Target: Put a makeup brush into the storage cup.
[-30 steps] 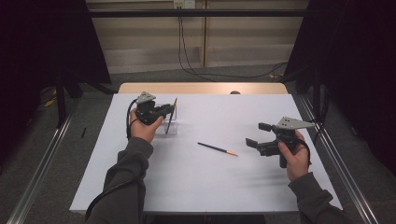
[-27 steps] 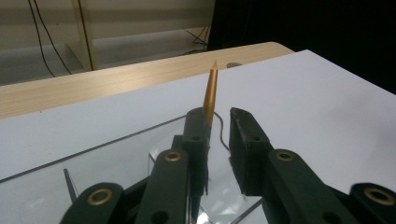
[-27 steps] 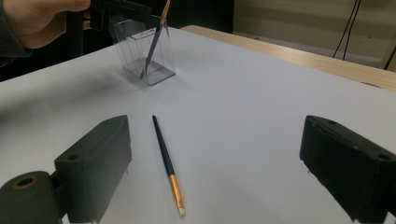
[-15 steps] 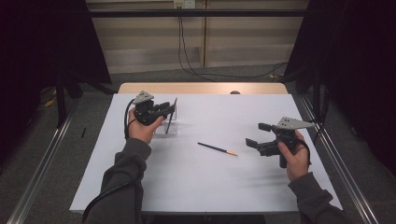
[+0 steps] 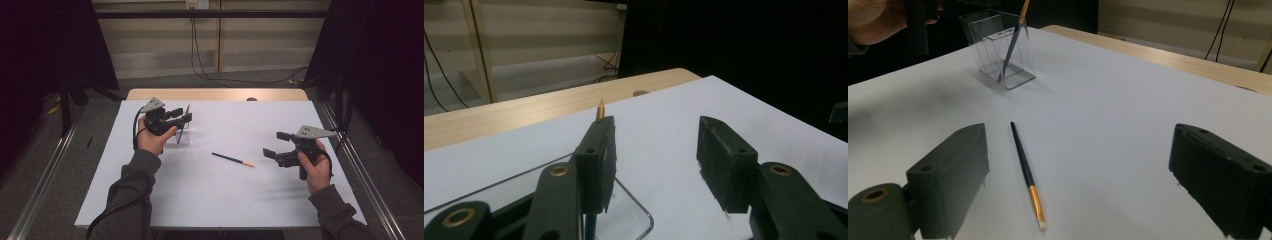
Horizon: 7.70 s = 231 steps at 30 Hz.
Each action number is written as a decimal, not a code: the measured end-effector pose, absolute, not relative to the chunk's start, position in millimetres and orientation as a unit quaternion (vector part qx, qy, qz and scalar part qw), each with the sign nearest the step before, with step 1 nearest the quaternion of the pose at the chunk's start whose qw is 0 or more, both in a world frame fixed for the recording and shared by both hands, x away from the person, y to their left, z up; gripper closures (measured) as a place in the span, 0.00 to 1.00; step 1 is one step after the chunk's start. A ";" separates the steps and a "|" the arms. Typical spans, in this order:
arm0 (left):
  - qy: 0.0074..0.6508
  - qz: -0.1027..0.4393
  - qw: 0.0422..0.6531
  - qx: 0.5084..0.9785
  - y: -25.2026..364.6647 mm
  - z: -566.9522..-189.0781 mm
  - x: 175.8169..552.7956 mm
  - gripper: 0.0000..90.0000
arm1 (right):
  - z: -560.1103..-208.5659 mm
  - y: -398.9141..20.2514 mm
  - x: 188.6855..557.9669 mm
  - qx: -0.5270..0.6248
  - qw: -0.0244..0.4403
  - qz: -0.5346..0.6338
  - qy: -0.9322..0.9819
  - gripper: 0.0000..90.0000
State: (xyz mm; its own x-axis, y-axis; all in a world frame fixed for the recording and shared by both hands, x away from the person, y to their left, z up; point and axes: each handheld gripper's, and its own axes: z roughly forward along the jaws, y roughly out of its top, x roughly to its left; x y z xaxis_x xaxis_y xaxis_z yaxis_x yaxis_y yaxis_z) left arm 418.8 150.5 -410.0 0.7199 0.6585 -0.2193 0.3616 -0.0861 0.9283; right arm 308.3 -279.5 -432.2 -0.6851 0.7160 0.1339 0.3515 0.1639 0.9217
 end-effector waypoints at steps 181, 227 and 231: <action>0.151 0.027 0.513 0.845 38.9 -425.7 398.2 0.16 | -429.3 -290.7 305.5 0.365 0.177 0.538 0.739 0.09; 0.065 0.016 0.349 0.935 7.7 -426.6 393.8 0.17 | -430.0 -290.4 306.5 0.374 0.180 0.530 0.740 0.09; 0.064 0.013 0.342 0.937 6.7 -427.2 394.4 0.16 | -431.0 -290.7 306.7 0.373 0.178 0.530 0.741 0.09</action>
State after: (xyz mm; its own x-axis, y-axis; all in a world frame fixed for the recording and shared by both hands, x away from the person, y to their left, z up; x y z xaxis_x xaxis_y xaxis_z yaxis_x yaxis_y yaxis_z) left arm 394.4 6.7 -427.2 0.9915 0.1285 -0.0191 0.1105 -0.7576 0.6432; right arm 306.7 -290.7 -431.0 -0.6591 0.7406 0.1311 0.3635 0.1611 0.9175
